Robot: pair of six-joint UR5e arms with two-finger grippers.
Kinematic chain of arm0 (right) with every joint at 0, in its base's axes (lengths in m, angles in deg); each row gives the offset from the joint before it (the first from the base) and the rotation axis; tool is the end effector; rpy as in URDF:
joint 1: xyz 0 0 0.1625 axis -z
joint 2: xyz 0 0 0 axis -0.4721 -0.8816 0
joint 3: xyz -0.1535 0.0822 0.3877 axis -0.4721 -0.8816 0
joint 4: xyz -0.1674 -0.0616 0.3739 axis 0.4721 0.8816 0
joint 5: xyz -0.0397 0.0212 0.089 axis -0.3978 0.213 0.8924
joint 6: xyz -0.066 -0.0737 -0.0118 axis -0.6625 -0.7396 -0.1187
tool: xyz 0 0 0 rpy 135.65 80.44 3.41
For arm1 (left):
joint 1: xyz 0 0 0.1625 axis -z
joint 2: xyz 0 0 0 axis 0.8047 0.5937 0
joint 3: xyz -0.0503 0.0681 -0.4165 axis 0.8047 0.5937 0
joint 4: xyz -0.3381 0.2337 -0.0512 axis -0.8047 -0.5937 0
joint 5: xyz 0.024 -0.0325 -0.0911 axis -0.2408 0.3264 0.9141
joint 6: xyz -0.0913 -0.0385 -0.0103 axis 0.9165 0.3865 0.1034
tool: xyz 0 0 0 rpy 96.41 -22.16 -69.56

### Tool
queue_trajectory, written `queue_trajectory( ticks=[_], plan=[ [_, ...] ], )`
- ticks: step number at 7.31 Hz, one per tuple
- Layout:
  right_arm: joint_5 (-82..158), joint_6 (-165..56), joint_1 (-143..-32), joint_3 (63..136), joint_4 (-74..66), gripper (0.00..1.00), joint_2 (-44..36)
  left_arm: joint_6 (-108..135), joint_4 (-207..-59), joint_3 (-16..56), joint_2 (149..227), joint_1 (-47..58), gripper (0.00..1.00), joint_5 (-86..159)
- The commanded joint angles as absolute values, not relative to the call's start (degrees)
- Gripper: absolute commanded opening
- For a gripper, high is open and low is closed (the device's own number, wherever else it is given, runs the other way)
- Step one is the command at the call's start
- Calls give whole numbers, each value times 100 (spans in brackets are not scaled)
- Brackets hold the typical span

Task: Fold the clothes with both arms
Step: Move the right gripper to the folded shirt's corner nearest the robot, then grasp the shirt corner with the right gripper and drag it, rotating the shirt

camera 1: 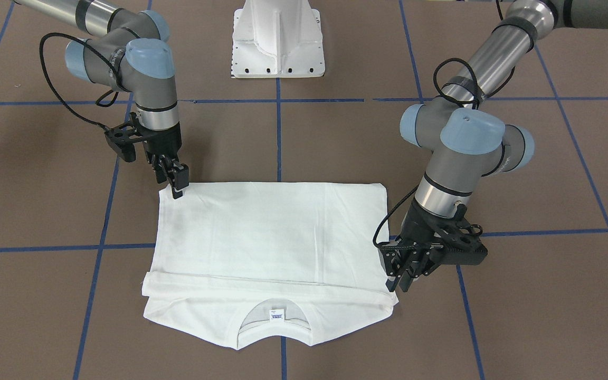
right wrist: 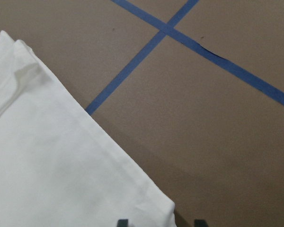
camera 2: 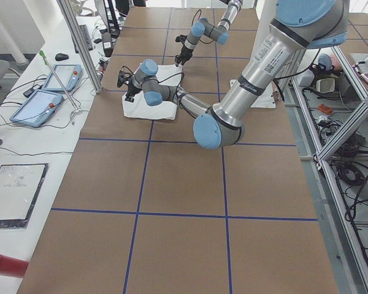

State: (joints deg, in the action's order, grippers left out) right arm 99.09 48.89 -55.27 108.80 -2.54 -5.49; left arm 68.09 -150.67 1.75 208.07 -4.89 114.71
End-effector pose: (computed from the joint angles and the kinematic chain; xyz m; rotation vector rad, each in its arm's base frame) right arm -0.4803 -0.4076 0.3689 0.0899 -0.7789 0.9809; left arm 0.4165 -0.6499 0.2888 0.5383 1.0436 -0.3265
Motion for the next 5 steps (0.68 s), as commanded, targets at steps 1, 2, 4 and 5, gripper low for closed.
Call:
queue_trajectory(
  ticks=[1, 2, 4, 5],
  plan=[
    [9954, 4882, -5533, 11109, -219, 0, -634, 6823, -15063, 204, 20806, -489, 35, 11471],
    [9963, 4882, -5524, 11268, -219, 0, -792, 6832, -15046, 256, 20806, -489, 35, 11471],
    [9963, 4935, -5052, 11969, 139, 0, -1187, 6841, -15037, 370, 20788, -489, 35, 11488],
    [9972, 4935, -4727, 12390, 524, 0, -1267, 6841, -15037, 458, 20762, -489, 35, 11488]
  ],
)
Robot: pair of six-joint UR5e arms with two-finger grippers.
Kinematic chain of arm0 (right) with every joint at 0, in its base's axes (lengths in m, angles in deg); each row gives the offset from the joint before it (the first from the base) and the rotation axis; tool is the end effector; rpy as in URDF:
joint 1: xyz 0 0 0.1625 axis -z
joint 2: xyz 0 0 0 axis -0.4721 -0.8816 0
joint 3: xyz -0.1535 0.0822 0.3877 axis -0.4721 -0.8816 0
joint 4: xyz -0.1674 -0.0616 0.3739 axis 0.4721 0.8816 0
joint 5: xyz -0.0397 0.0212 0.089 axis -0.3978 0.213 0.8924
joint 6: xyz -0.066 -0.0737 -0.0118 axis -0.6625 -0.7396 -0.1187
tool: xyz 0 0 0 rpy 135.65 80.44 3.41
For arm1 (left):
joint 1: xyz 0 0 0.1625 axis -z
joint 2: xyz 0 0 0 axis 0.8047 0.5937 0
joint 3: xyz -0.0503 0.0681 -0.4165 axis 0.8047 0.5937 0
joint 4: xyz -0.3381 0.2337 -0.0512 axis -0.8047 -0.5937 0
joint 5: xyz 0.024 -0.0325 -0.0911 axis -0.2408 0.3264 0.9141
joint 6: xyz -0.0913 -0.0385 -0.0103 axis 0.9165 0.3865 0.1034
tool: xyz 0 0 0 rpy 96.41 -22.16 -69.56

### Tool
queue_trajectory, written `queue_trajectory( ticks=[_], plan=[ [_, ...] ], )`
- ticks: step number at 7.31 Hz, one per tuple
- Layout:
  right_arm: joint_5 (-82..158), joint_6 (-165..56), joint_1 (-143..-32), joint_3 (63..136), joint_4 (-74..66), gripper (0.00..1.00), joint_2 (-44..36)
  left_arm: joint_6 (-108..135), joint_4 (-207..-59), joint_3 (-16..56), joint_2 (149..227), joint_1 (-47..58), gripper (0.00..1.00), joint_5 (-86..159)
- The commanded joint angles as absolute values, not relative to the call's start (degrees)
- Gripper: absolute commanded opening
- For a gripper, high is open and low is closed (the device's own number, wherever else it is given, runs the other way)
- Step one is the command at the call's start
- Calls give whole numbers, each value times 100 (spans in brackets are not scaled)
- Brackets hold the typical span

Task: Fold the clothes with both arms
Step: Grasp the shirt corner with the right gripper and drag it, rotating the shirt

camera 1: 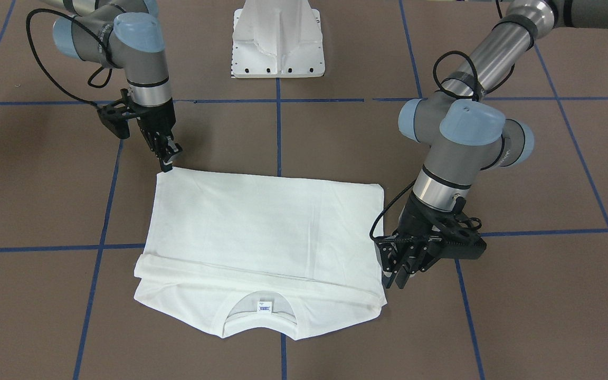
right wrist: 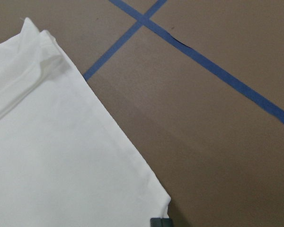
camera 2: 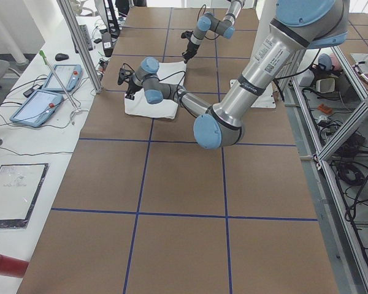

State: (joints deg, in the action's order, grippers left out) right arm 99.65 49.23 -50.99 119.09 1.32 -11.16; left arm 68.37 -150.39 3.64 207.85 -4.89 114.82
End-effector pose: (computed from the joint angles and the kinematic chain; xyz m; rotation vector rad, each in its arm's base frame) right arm -0.4567 -0.3474 0.3521 0.0474 -0.7906 0.9113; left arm 0.4119 -0.6444 0.2762 0.5489 1.0652 -0.3252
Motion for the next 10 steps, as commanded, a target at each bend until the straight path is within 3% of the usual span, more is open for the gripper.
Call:
queue_trajectory(
  ticks=[1, 3, 5, 6, 8, 10],
  plan=[
    [10059, 4935, -4272, 13090, 1276, 0, -1459, 6841, -15028, 581, 20701, -489, 34, 11497],
    [10636, 4935, -3463, 13885, 2570, 0, -1531, 6832, -15045, 643, 20683, -515, 34, 11671],
    [10684, 4952, -2688, 14081, 2769, 0, -1671, 6841, -15037, 1001, 20534, -506, 34, 12295],
    [10580, 5266, -2502, 14082, 2769, 99, -1663, 6858, -15011, 1169, 20525, -506, 35, 12549],
    [10316, 5471, -2761, 14212, 2769, 100, -1637, 6911, -14600, 1695, 20280, -506, 35, 12701],
    [10140, 5166, -3839, 14126, 2708, 100, -1236, 6937, -13232, 2398, 20173, -724, 42, 12692]
  ],
)
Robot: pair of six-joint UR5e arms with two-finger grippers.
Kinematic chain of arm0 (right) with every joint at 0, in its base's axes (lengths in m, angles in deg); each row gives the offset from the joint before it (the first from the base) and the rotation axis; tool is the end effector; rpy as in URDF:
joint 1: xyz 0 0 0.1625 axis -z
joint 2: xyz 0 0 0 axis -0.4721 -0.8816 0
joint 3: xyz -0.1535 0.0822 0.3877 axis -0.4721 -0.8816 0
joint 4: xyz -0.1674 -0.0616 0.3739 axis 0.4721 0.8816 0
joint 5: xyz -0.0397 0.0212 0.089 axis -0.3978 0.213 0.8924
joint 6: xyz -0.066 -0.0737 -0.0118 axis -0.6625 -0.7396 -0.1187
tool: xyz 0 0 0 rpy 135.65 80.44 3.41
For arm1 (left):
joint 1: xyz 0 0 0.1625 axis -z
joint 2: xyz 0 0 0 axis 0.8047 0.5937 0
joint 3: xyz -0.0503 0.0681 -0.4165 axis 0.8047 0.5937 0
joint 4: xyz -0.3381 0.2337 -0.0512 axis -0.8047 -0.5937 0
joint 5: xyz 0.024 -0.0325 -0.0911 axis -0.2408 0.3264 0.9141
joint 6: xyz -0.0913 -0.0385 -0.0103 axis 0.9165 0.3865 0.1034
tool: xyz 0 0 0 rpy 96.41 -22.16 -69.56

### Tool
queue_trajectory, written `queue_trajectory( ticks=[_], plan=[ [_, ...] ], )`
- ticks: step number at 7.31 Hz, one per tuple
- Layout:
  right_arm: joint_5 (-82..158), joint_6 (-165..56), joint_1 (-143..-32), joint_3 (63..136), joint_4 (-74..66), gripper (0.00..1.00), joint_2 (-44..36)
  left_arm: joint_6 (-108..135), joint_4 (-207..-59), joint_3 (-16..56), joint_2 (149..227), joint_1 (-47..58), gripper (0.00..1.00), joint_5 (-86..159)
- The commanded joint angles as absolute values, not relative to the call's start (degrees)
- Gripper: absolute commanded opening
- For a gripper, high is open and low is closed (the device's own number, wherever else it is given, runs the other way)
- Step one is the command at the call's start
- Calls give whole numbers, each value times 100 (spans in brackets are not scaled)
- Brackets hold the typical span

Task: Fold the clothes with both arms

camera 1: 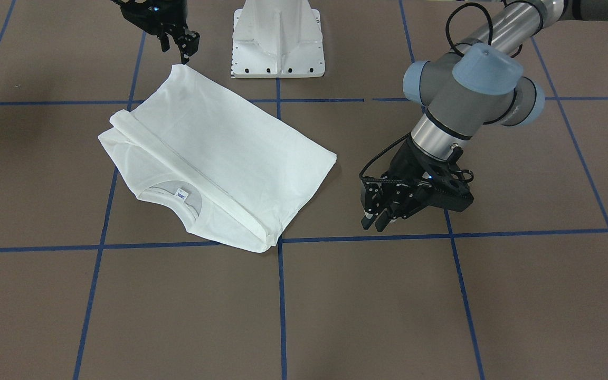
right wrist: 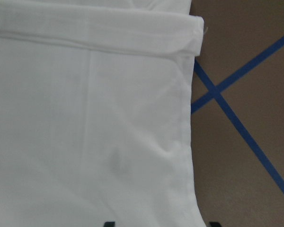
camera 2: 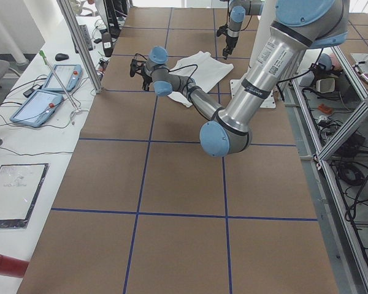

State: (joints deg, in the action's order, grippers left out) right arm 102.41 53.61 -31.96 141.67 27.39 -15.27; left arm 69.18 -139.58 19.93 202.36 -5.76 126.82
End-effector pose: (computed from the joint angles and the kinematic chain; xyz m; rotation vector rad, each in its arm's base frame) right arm -0.4255 -0.1668 0.2874 -0.1207 -0.6277 0.6583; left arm 0.3867 -0.5697 0.2341 0.3707 1.1598 -0.1980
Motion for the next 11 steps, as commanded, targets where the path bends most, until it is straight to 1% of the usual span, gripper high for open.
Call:
queue_trajectory(
  ticks=[1, 2, 3, 4, 5, 6, 8, 9, 10, 11],
  plan=[
    [10226, 4615, -4559, 14030, 2708, 100, -780, 6955, -13139, 2505, 20016, -944, 55, 12701],
    [10549, 3888, -5166, 13777, 2647, 100, -471, 7503, -13138, 2681, 19788, -1146, 59, 12692],
    [10900, 3306, -5555, 13435, 2255, 100, -390, 8309, -13103, 2961, 19560, -1365, 59, 12658],
    [10938, 2769, -5803, 13179, 1720, 100, -389, 8761, -13086, 3399, 19253, -1707, 59, 12649],
    [11078, 2059, -6101, 12950, 1602, 100, -372, 9340, -12998, 3490, 19180, -1971, 59, 12648],
    [11375, 1495, -6295, 12878, 1583, 100, -371, 9920, -12971, 3421, 19127, -2348, 59, 12631],
    [11607, 826, -6630, 12703, 1592, 100, -170, 10268, -12971, 3342, 19214, -2658, 59, 12631],
    [11676, 613, -6718, 12711, 1583, 100, -143, 10216, -13032, 3089, 19241, -2668, 59, 12640],
    [11686, 602, -6754, 12693, 1583, 100, -143, 10268, -12989, 2921, 19441, -2668, 59, 12561],
    [11695, 619, -6763, 12702, 1592, 100, -143, 10260, -12989, 2911, 19417, -2668, 59, 12526]
  ],
)
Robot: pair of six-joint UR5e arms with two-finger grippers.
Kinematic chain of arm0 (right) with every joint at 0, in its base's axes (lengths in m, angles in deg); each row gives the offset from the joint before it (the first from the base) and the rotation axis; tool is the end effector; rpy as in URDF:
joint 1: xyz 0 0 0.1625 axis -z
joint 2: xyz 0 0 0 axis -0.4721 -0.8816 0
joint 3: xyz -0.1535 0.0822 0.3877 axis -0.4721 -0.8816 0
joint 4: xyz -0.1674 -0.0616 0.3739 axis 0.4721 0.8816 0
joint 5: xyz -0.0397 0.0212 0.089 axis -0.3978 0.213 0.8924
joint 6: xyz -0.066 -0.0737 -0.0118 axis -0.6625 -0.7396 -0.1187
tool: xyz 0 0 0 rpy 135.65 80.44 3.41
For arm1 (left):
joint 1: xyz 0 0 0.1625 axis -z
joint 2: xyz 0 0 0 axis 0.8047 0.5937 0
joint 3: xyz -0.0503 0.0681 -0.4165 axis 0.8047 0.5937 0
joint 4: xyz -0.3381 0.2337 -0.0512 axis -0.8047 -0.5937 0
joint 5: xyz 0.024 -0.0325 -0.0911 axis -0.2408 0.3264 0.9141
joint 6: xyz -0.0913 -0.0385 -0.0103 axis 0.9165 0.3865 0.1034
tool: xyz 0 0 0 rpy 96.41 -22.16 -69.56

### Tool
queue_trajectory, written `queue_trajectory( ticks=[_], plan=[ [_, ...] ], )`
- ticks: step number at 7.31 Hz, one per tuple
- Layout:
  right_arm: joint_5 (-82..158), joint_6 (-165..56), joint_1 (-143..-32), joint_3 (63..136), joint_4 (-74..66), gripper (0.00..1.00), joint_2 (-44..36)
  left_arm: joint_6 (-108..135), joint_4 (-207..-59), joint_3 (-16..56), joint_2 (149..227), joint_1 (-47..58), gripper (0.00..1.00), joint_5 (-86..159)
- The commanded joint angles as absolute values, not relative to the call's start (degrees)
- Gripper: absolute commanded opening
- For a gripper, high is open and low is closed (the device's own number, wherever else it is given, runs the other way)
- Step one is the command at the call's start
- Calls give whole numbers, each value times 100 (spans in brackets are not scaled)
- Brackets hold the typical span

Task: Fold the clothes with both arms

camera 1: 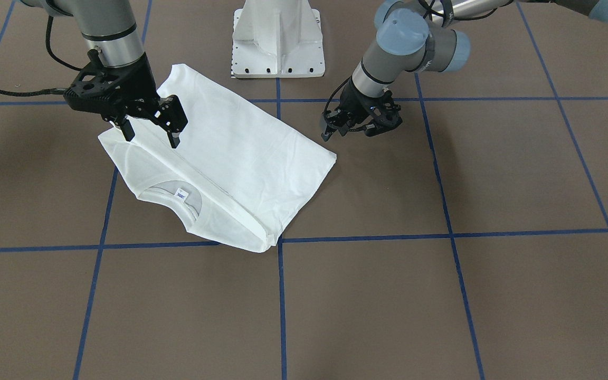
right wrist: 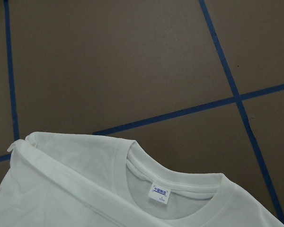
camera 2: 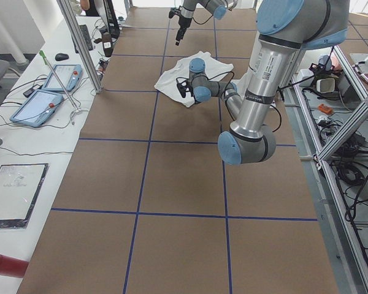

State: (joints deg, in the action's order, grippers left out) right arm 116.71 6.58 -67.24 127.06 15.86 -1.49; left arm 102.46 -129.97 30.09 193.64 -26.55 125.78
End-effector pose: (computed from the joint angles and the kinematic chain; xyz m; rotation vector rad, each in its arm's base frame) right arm -0.3466 -0.4277 0.2355 0.1844 -0.8149 0.3520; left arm 0.5144 -0.3721 0.2762 -0.2095 1.0714 -0.4439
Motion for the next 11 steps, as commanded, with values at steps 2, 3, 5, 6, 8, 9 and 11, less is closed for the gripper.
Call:
queue_trajectory(
  ticks=[2, 3, 5, 6, 8, 9, 11],
  plan=[
    [11695, 620, -6781, 12702, 1592, 100, -152, 10207, -12989, 2876, 19610, -2677, 59, 12377],
    [11695, 619, -6798, 12658, 1592, 100, -152, 10155, -12989, 2728, 19610, -2669, 59, 12289],
    [11695, 663, -6798, 12640, 1592, 100, -186, 10154, -12989, 2542, 19593, -2677, 58, 12288],
    [11703, 655, -6798, 12658, 1592, 100, -204, 10154, -12980, 2542, 19567, -2669, 58, 12288],
    [11703, 646, -6798, 12649, 1592, 100, -213, 10163, -12989, 2516, 19575, -2677, 33, 12279],
    [11703, 637, -6798, 12640, 1592, 100, -222, 10163, -12989, 2507, 19575, -2677, 19, 12279],
    [11703, 620, -6798, 12632, 1592, 100, -257, 10163, -12980, 2515, 19566, -2677, 0, 12279]
  ],
)
